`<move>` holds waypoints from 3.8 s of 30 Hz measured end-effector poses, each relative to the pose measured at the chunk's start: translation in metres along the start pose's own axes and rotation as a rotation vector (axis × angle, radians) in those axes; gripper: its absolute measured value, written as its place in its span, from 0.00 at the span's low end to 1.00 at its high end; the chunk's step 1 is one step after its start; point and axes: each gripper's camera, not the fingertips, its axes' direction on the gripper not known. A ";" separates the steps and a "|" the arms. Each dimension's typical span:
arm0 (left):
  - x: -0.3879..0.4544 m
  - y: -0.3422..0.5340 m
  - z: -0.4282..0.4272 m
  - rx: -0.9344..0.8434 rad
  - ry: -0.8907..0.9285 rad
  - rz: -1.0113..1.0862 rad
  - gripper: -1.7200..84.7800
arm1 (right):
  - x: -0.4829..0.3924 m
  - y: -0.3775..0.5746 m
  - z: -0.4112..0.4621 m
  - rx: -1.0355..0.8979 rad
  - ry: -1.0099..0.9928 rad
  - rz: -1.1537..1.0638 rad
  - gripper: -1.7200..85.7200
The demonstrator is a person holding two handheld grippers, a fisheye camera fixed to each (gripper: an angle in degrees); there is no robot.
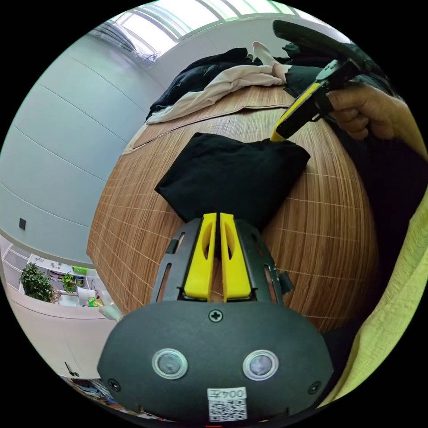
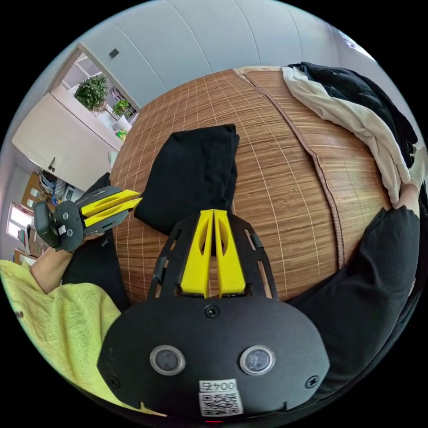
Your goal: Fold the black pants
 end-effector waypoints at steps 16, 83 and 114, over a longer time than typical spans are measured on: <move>0.065 -0.004 0.041 -0.083 -0.269 0.206 0.02 | -0.085 0.019 0.051 -0.097 0.367 -0.257 0.01; -0.127 0.033 0.028 0.004 0.283 -0.090 0.16 | 0.041 0.001 0.014 0.021 -0.088 -0.053 0.09; 0.027 0.017 -0.012 -0.072 -0.013 0.198 0.12 | -0.011 0.012 0.037 -0.121 0.049 -0.055 0.07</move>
